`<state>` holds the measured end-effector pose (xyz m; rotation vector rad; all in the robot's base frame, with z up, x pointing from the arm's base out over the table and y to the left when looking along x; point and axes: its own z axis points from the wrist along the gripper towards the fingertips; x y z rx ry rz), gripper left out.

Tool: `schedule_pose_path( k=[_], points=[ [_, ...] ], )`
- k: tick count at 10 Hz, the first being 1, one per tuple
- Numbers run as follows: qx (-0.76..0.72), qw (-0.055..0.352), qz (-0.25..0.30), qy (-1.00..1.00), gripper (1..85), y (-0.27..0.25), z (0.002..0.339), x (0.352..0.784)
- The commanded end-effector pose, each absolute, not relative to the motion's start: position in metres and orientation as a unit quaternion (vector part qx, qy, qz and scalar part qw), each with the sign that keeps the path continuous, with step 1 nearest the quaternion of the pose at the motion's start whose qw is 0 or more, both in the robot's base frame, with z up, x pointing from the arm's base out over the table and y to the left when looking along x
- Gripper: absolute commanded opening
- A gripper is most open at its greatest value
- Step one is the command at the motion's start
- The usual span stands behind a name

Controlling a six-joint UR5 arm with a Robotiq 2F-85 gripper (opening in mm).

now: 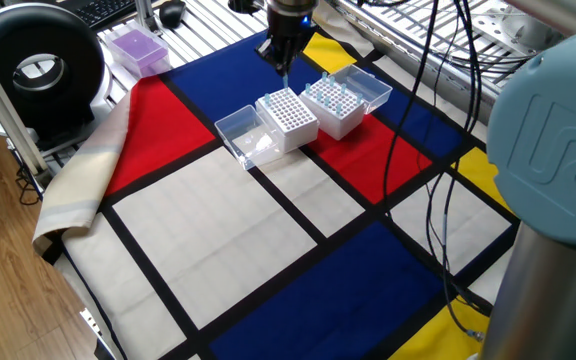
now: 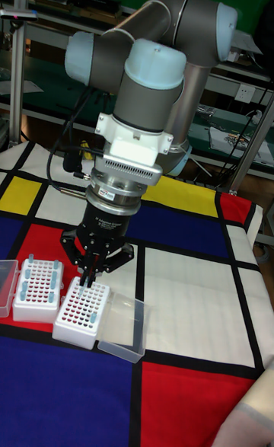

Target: Transfer all medium pipette tips from one holder to another

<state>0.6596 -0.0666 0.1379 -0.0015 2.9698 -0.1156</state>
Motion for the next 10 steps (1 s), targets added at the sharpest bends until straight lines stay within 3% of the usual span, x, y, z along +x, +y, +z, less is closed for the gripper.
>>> schedule_pose_path(
  k=[1, 3, 10],
  points=[
    [-0.02, 0.087, -0.071, 0.993, 10.0, -0.084, 0.148, 0.661],
    [-0.036, 0.087, -0.083, 0.992, 9.3, -0.1, 0.153, 0.66],
    [-0.052, 0.088, -0.04, 0.994, 9.3, -0.144, 0.137, 0.638]
  ],
)
